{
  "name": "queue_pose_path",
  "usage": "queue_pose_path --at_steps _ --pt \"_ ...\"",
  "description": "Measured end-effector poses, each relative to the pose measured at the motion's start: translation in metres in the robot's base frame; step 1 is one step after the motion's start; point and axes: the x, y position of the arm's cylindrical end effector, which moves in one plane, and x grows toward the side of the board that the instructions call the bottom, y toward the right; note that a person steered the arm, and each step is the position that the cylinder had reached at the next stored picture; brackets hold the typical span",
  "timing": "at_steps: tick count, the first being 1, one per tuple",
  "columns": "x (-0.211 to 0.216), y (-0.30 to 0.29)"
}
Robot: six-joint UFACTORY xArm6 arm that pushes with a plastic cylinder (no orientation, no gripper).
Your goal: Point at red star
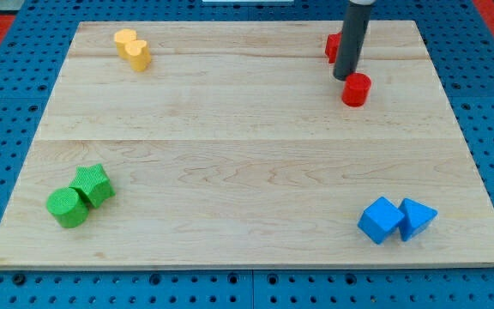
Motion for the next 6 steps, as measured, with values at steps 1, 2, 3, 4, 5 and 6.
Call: queue_pose_path --at_steps 1,2,3,4,5,6 --pt "0.025 0.012" --pt "0.046 0.020" --pt "0.013 -0.039" --pt "-0.035 -0.110" --pt "-0.092 -0.100" --pt "-0.119 -0.048"
